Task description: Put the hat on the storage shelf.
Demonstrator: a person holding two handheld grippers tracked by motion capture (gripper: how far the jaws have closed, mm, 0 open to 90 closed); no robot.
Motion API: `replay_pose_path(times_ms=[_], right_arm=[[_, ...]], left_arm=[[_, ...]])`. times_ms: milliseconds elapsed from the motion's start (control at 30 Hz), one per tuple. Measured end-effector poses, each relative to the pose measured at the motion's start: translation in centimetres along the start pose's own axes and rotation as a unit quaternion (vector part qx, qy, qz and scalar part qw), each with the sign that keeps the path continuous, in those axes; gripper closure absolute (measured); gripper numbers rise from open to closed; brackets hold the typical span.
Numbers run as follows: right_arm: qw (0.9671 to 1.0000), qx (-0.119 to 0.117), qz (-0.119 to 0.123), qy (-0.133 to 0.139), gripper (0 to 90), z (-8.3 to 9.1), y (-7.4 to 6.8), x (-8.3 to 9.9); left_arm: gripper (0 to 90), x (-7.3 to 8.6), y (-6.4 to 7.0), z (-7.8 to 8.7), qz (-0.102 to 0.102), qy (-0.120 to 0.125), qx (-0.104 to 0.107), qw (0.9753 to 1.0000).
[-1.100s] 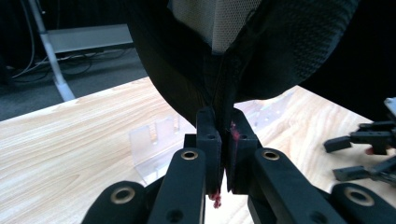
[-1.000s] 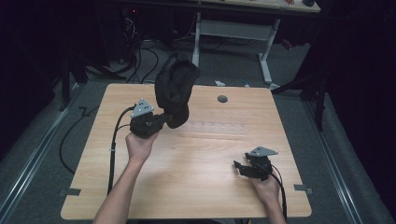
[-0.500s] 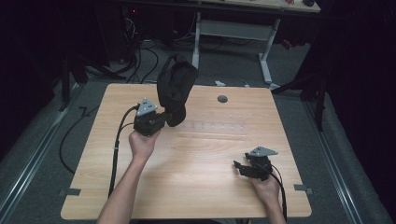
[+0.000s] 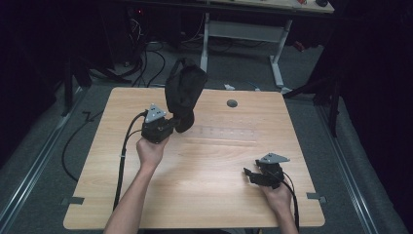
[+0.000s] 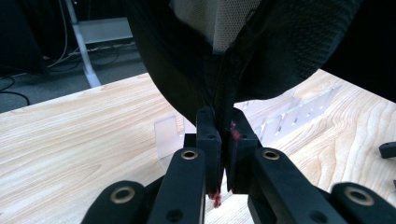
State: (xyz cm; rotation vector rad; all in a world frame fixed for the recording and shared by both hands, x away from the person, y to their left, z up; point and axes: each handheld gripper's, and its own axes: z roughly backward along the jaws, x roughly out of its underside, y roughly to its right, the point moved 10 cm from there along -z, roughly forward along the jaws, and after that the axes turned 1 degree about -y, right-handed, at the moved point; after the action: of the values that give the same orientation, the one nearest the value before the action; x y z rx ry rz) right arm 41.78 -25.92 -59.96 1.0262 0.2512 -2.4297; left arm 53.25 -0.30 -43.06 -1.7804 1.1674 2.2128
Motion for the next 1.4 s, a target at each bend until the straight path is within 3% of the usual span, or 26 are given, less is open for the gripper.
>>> replay_pose_path(times_ms=[767,867,1200,1267,1400], right_arm=[[1.0000,0.000,-0.001,0.000,36.6,0.0,0.0,0.0],[1.0000,0.000,-0.001,0.000,36.6,0.0,0.0,0.0],[1.0000,0.000,-0.002,0.000,36.5,0.0,0.0,0.0],[1.0000,0.000,-0.003,0.000,36.5,0.0,-0.1,0.0],[1.0000,0.000,-0.002,0.000,36.4,0.0,0.0,0.0]], left_arm=[[85.8,3.2,-0.7,-0.2,0.021,-0.028,-0.006,0.9994],[85.5,3.2,-0.8,0.2,0.037,-0.026,-0.004,0.9990],[83.7,3.6,-1.1,0.9,0.060,-0.023,0.000,0.9980],[81.5,3.5,-1.1,1.0,0.070,-0.020,0.001,0.9974],[69.3,3.5,-1.3,1.1,0.067,-0.018,-0.008,0.9976]])
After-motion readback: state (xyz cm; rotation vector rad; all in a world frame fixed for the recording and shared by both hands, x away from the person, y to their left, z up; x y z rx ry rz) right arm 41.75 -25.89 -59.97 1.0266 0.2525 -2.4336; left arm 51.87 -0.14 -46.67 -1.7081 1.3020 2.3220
